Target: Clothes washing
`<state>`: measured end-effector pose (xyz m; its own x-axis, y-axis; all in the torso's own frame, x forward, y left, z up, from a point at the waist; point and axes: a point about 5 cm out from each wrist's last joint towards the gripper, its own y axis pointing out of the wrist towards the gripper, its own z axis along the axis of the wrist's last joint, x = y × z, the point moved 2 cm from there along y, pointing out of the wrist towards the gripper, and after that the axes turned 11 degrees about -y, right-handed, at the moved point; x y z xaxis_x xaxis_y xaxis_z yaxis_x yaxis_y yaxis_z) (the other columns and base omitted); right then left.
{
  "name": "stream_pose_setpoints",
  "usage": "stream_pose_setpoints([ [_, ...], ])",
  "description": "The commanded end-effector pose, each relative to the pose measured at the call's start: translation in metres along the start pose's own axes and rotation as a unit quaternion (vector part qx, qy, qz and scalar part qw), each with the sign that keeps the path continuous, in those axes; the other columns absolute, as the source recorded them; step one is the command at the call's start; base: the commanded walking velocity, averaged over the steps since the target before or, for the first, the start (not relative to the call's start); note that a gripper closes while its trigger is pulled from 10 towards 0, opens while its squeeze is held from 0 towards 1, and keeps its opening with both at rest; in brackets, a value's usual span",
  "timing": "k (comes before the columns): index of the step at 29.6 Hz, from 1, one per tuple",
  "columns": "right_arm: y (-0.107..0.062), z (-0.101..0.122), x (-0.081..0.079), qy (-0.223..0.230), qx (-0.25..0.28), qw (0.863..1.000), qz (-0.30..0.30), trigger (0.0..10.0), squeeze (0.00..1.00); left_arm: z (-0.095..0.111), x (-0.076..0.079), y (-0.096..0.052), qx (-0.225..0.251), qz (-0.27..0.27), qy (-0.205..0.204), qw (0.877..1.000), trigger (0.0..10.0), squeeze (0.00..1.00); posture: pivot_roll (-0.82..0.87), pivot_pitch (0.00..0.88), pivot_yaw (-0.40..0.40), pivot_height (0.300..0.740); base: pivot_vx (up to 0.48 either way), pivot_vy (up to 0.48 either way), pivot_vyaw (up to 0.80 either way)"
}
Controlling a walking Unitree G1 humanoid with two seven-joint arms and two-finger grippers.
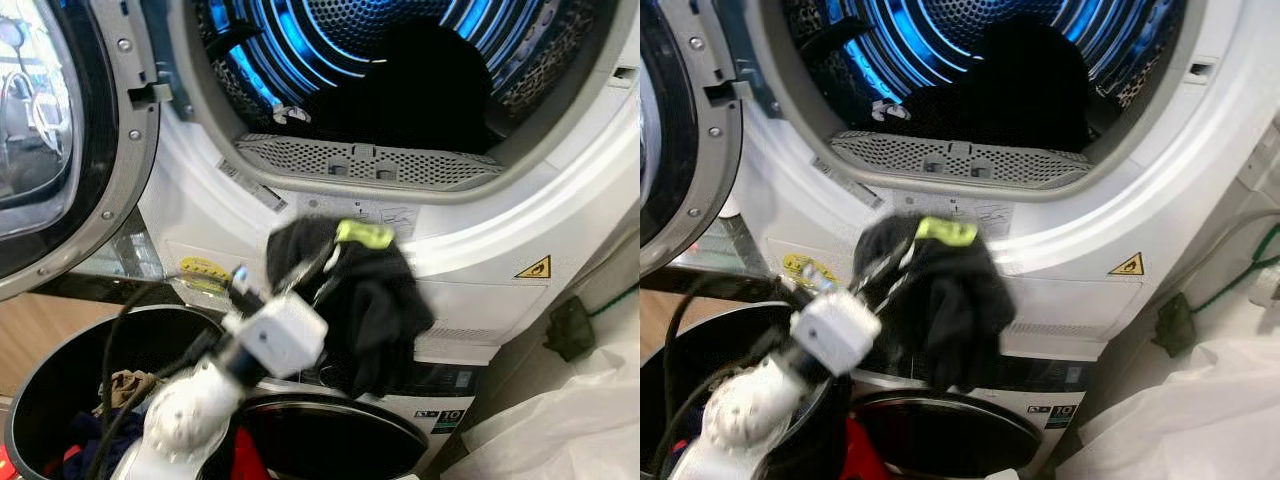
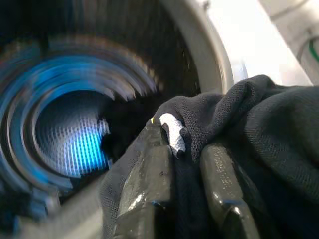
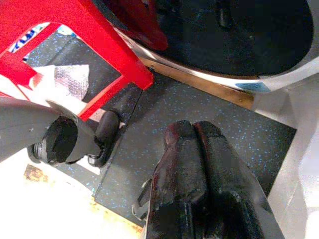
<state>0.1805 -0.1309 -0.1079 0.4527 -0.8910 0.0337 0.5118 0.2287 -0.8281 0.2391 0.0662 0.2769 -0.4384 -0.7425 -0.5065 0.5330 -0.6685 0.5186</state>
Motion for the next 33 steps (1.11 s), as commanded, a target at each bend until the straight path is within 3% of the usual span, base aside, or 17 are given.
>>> stream_pose_setpoints([
  [1,0.000,0.000,-0.001,0.006,-0.003,1.000,-0.003,10.0,0.00,0.009,-0.005,0.005,0.021,-0.006,-0.003,1.000,3.3,0.00,0.24,0.000,-0.043,0.740,0.000,0.000,0.00],
  [2,0.001,0.000,-0.001,0.009,-0.004,1.000,-0.005,10.0,0.00,0.018,-0.009,0.013,0.036,-0.014,0.000,0.999,9.7,0.00,0.25,0.000,-0.037,0.740,0.000,0.000,0.00],
  [5,0.001,0.000,-0.003,0.014,-0.005,1.000,-0.006,10.0,0.00,0.025,-0.013,0.024,0.052,-0.038,0.018,0.998,10.0,0.00,0.24,0.000,-0.029,0.740,0.000,0.000,0.00],
  [7,0.002,0.002,-0.005,0.019,-0.002,1.000,-0.007,10.0,0.00,0.030,-0.025,0.038,0.059,-0.025,0.027,0.998,10.0,0.00,0.23,0.000,-0.011,0.740,0.000,0.000,0.00],
  [12,0.002,0.003,-0.006,0.040,0.002,0.999,-0.020,10.0,0.00,0.023,-0.050,0.054,0.051,0.007,0.033,0.998,10.0,0.00,0.21,0.000,0.018,0.740,0.000,0.000,0.00],
  [18,0.002,0.000,-0.006,0.055,-0.003,0.998,-0.032,10.0,0.00,0.026,-0.056,0.068,0.082,-0.010,0.035,0.996,10.0,0.00,0.17,0.000,0.040,0.740,0.000,0.000,0.00],
  [24,-0.002,-0.010,0.001,0.075,-0.012,0.996,-0.050,10.0,0.00,0.022,-0.062,0.073,0.084,-0.022,0.027,0.996,10.0,0.00,0.14,0.000,0.061,0.740,0.000,0.000,0.00],
  [33,-0.003,-0.021,-0.005,0.094,-0.025,0.994,-0.057,10.0,0.00,0.021,-0.077,0.073,0.087,-0.025,0.045,0.995,10.0,0.00,0.12,0.000,0.088,0.740,0.000,0.000,0.00],
])
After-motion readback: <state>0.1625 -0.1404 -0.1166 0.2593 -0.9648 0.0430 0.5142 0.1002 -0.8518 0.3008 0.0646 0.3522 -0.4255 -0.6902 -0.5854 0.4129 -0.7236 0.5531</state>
